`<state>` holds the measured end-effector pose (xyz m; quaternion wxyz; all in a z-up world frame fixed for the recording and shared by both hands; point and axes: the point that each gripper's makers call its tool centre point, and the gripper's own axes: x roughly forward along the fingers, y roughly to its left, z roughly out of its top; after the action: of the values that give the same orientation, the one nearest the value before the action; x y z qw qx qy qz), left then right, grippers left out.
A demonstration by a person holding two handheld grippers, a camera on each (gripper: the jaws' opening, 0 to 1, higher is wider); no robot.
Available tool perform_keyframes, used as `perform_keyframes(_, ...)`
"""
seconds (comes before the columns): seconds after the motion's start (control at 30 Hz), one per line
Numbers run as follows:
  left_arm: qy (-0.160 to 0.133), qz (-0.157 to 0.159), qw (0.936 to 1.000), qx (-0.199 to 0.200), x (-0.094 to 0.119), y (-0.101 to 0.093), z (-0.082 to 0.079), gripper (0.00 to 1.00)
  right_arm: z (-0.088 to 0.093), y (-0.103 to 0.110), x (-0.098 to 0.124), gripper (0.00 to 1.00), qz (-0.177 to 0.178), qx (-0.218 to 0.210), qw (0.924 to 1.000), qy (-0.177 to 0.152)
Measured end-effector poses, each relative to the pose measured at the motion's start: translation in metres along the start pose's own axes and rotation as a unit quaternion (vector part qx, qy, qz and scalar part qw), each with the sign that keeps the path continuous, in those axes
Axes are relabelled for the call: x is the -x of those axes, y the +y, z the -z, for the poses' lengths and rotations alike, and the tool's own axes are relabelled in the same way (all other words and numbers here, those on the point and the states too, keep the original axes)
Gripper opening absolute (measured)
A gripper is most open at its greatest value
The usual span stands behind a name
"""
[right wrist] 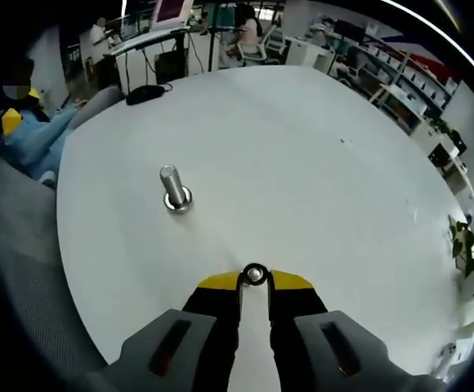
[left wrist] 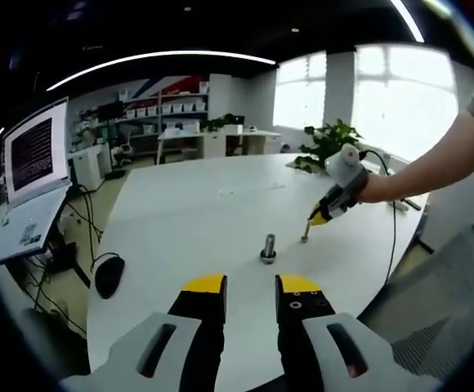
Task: Place the washer onto the threaded stud by aligning its center hole with the stud, sliding it down to the base, and recovering from edge contact or off-axis alignment until the washer reaches the visible bottom stop.
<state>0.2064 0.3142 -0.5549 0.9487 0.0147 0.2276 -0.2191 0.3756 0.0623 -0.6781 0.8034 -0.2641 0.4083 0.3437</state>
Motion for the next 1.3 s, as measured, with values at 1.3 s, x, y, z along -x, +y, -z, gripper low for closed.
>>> perform_keyframes(1.3,0.001,-0.003,1.0,-0.002,0.001,0.001,0.001,0.21,-0.004,0.008,0.004,0.18,0.001,0.017,0.9997,-0.018)
